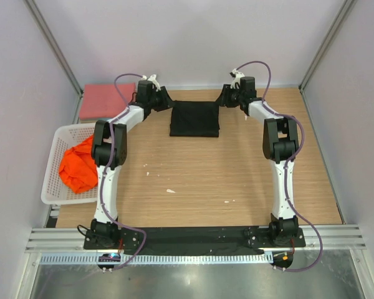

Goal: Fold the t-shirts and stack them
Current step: Fold the tshirt

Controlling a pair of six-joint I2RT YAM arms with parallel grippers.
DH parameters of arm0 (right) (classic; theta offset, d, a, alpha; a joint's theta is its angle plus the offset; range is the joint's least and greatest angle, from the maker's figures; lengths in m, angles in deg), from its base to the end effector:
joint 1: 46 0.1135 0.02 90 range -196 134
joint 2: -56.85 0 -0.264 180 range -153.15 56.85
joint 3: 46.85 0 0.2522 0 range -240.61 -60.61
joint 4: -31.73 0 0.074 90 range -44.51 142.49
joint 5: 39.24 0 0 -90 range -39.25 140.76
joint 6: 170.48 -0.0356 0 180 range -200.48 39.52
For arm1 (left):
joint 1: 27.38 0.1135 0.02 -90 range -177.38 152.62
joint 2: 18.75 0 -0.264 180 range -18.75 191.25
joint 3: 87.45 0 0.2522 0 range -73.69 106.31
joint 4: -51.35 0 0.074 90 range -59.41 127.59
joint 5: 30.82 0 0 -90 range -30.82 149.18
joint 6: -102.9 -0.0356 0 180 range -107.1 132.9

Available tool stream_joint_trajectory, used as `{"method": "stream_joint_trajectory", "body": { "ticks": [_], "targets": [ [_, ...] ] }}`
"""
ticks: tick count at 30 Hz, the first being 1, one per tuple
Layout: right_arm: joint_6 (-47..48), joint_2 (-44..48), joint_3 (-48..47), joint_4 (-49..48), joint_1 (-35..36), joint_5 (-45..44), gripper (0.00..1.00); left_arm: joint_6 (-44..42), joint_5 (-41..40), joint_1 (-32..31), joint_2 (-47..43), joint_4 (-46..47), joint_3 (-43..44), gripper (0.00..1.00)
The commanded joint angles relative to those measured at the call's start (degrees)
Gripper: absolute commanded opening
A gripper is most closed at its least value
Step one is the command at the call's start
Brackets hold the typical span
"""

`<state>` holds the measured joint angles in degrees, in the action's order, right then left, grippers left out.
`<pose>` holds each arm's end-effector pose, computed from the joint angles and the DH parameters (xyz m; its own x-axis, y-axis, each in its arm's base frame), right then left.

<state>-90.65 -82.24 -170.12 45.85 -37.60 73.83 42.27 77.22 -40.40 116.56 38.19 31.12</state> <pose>0.5467 0.0948 0.1644 -0.5690 0.0802 -0.8184 -0.3758 0.8599 0.3455 0.5263 -0.1330 0.1728 -0.6566 -0.3268 -0.6798 0.1764 0.8097 -0.5597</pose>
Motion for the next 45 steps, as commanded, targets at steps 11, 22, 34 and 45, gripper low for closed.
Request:
{"method": "stream_joint_trajectory", "body": {
  "ticks": [11,22,34,45],
  "targets": [
    [-3.18,-3.55,-4.82,-0.1,-0.84,1.11,0.35,2.8,6.66,-0.78,6.89,4.23,6.18,0.39],
    [-6.78,-5.41,-7.82,0.77,-2.07,-1.45,0.4,3.69,6.13,0.62,7.88,-0.42,13.66,0.45],
    [-8.11,14.89,13.24,2.45,-2.43,10.67,0.52,-2.82,8.5,0.62,-8.91,-10.18,-2.66,0.48],
    [-3.28,17.19,23.56,4.99,1.61,12.35,0.58,-5.63,9.11,0.62,-9.8,-12.29,-12.79,0.52]
  ]
}}
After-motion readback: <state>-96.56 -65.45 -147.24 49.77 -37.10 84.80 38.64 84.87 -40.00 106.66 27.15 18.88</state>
